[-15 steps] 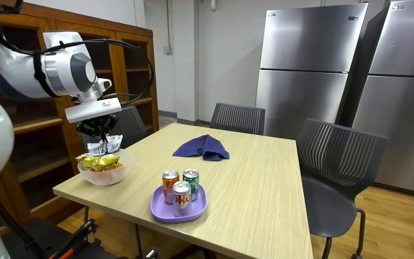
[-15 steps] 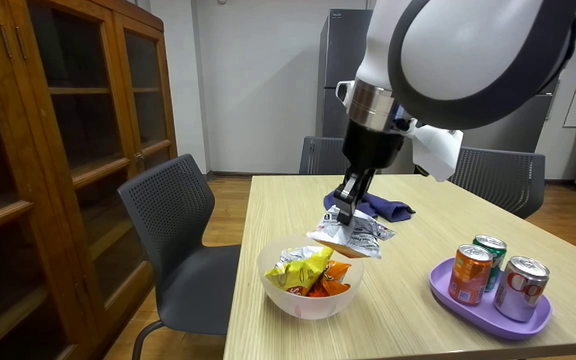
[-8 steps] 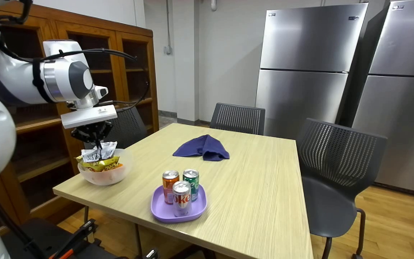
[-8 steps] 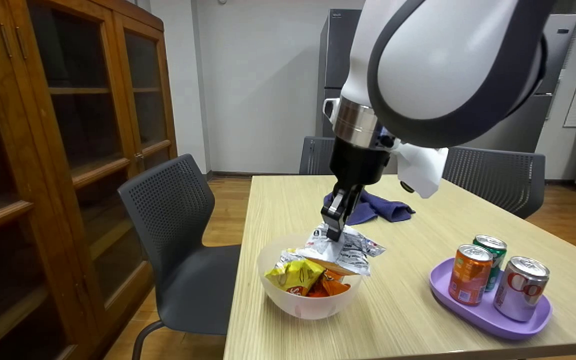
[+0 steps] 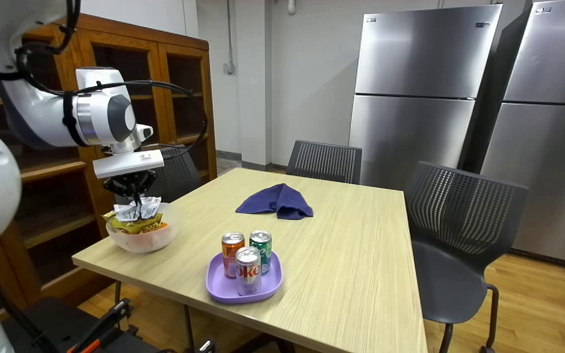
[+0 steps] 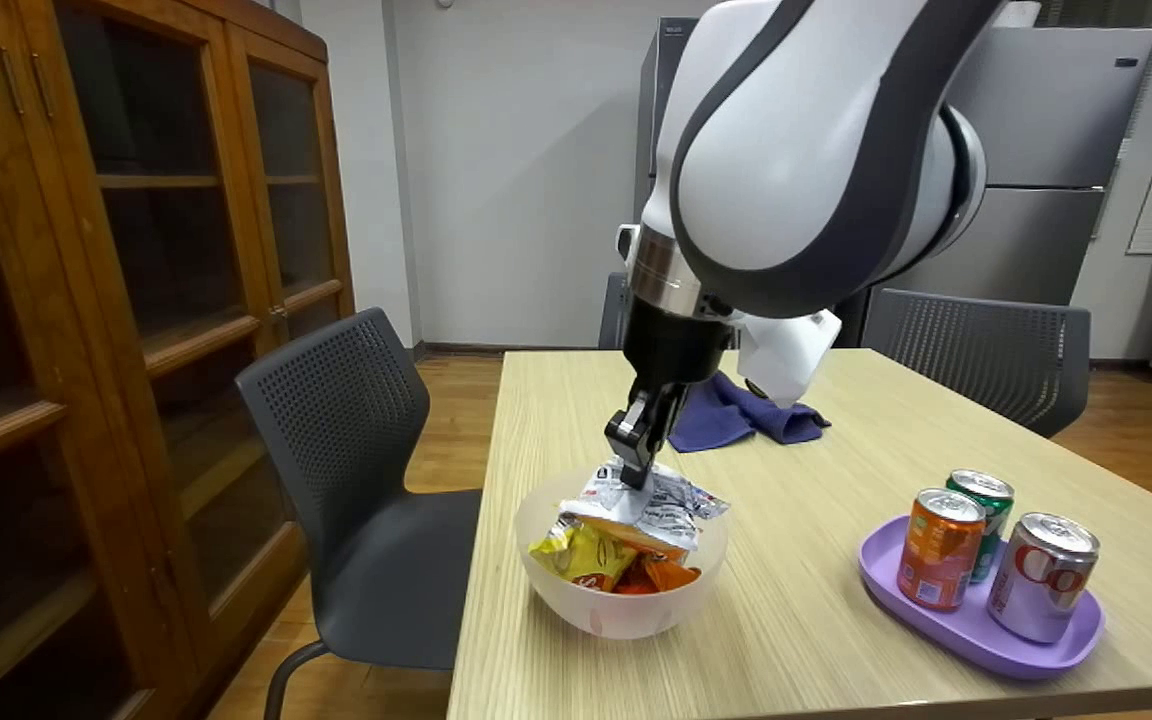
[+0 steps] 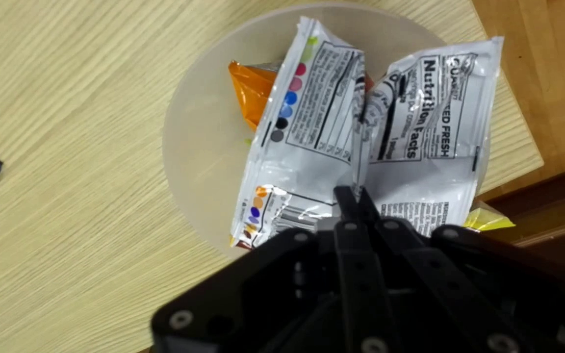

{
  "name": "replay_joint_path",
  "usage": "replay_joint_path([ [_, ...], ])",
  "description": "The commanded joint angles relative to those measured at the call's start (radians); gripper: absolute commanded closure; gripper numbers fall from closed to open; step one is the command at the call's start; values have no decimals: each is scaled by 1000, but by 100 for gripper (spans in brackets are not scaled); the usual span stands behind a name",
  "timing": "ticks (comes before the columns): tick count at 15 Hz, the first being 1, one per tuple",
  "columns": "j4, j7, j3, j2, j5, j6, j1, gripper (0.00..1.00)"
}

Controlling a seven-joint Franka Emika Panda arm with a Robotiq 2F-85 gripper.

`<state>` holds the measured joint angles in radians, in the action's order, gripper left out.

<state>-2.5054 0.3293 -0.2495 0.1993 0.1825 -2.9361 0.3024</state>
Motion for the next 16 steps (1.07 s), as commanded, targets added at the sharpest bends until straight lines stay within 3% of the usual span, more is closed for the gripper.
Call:
replay_joint_path([
  [1,65,-18,-13,63,10,15,-24,100],
  [4,82,-20,-15,88,8,19,-32,100],
  [5,85,-18,-18,90,5,21,-36,79],
  [7,85,-18,-21,86,3,17,-41,68],
  [16,47,-20,-33,17,-13,-14,-61,1],
])
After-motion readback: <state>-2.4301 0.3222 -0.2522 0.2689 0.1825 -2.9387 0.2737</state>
